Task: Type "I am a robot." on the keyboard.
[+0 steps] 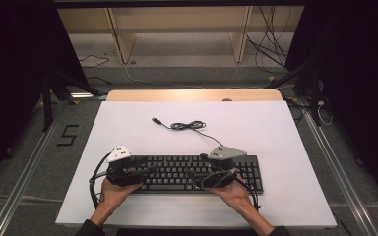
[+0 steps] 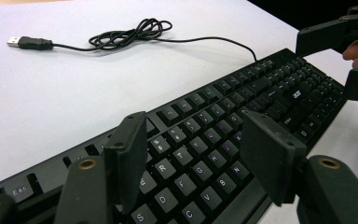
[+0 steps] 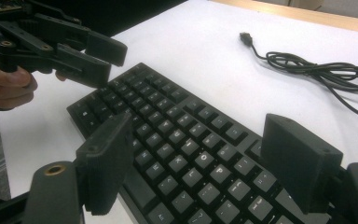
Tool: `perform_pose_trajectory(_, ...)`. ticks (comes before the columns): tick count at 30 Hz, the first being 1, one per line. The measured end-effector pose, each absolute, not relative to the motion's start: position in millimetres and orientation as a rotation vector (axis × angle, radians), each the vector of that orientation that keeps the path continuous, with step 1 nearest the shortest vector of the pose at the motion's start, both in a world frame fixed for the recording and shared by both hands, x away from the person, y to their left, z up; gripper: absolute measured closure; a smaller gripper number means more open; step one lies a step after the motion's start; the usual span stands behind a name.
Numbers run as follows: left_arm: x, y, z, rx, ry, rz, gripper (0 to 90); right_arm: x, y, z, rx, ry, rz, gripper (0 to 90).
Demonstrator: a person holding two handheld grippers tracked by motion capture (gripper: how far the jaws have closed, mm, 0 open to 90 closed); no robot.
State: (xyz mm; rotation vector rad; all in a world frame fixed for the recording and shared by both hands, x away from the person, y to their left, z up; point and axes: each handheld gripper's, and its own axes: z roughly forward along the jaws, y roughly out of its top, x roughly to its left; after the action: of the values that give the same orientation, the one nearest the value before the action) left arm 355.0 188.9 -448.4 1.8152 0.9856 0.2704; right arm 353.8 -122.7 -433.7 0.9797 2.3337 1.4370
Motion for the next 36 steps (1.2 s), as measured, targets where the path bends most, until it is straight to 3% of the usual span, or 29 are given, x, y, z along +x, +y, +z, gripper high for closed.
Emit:
perform_pose_trajectory(9,348.2,196.2,-447.5,1.776,0.983,0.283,30.3,352.2,-125.8,-435.1,0.982,2.341,1.429,26.7)
perform_pose_trajectory(19,339.4,200.8,-446.6,1.745,0.962,0.289,27.4,350.9,-131.7,-437.0,0.988,2.344,1.419,28.6)
perform_pose_trajectory(24,336.6,202.8,-447.0,1.736,0.961,0.296,26.6,349.9,-134.6,-438.7,0.978,2.368,1.402,39.8)
perform_pose_trajectory(36,331.5,207.5,-448.1,1.722,0.963,0.307,25.6,348.7,-131.2,-449.9,0.964,2.467,1.33,76.9)
